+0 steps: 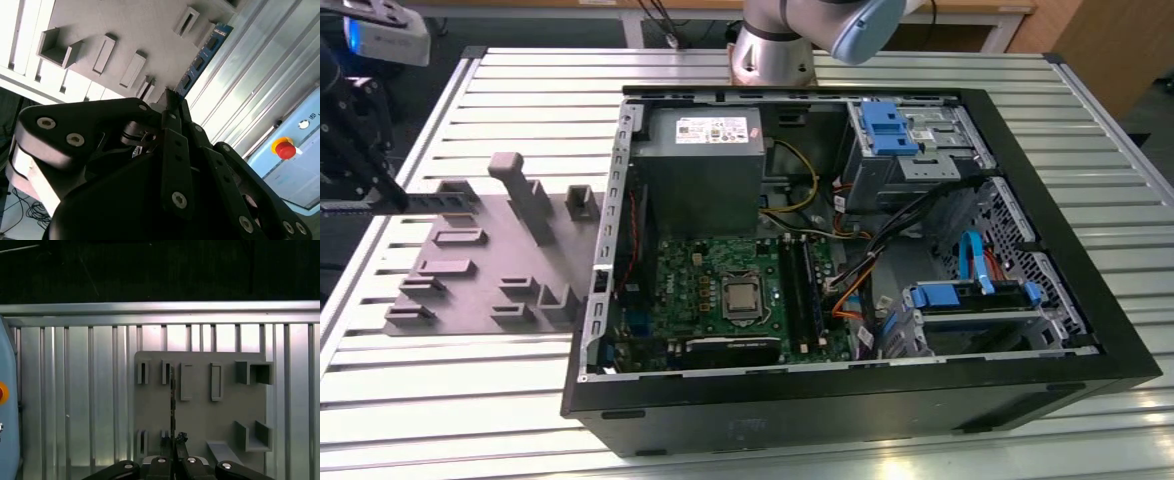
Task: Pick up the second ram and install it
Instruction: 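Pick up the second ram and move it above second insertion slot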
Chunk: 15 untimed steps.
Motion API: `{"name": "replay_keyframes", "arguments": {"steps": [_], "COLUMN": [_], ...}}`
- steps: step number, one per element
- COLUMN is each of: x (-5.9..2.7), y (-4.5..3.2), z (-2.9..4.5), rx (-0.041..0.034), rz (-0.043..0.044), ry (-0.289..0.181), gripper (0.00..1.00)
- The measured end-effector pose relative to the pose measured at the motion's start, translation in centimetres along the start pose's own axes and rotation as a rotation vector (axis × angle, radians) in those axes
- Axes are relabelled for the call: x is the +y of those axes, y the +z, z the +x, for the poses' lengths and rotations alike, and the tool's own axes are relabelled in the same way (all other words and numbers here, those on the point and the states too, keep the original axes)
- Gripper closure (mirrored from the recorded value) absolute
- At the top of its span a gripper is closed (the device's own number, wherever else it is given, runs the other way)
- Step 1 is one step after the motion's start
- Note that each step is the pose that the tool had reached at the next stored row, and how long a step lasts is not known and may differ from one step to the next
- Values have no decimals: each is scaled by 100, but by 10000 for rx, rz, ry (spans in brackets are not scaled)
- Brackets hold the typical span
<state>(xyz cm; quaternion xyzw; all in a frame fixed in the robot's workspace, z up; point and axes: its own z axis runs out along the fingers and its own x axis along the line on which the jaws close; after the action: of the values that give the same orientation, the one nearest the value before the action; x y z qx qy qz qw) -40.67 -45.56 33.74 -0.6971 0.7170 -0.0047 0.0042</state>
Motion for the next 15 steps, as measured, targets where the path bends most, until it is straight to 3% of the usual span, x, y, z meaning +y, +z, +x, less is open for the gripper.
{"name": "replay_keyframes", "arguments": {"steps": [15], "x": [-6], "y": [-527], "z": [0], "rx": [1], "rz": [-2], "ry": [0], "gripper": [86]}}
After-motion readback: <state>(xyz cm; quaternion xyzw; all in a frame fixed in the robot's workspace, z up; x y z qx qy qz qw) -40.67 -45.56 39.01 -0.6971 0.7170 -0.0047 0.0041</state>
